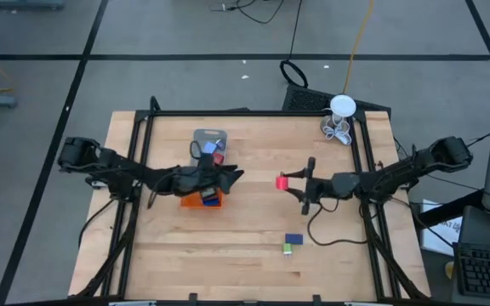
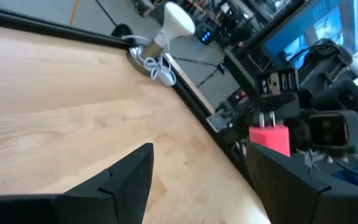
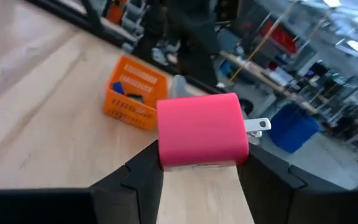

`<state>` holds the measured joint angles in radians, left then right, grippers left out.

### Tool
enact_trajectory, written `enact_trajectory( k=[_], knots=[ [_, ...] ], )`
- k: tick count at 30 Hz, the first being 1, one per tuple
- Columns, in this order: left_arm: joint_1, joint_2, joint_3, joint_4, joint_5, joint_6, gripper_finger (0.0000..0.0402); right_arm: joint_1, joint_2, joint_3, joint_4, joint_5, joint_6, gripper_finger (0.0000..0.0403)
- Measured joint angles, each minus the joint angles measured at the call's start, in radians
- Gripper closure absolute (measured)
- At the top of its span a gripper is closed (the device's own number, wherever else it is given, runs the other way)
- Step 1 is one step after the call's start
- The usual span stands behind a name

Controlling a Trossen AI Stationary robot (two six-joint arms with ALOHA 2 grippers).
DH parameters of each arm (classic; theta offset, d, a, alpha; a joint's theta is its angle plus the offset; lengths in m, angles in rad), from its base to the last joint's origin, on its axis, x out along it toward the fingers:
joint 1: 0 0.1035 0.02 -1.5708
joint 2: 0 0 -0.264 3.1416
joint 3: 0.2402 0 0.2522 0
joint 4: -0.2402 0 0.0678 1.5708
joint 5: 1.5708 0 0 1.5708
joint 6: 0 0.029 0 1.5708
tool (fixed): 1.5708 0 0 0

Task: Pick & Place Office items
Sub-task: Put the pink charger adapter into the gray bin

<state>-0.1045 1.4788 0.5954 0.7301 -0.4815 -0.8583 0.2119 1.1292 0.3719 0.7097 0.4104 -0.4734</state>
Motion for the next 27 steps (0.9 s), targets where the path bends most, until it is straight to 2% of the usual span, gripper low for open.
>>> enact_trajectory(
  k=[9, 13, 16, 20, 27],
  knots=[
    [0.037, 0.172, 0.198, -0.015, 0.129, 0.034, 0.0147, -0.013, -0.125, -0.174, 0.161, 0.006, -0.034, 0.0231],
    [0.042, 0.253, 0.307, -0.021, 0.231, 0.13, 0.0146, -0.013, -0.163, -0.2, 0.162, 0.006, -0.036, 0.0231],
    [0.041, 0.302, 0.383, -0.036, 0.249, 0.202, 0.0144, -0.013, -0.176, -0.208, 0.16, 0.006, -0.036, 0.0231],
    [0.042, 0.352, 0.478, -0.124, 0.245, 0.252, 0.0124, -0.013, -0.176, -0.208, 0.159, 0.006, -0.036, 0.023],
    [0.048, 0.43, 0.635, -0.29, 0.266, 0.221, 0.007, -0.012, -0.176, -0.208, 0.156, 0.006, -0.036, 0.0228]
  ],
)
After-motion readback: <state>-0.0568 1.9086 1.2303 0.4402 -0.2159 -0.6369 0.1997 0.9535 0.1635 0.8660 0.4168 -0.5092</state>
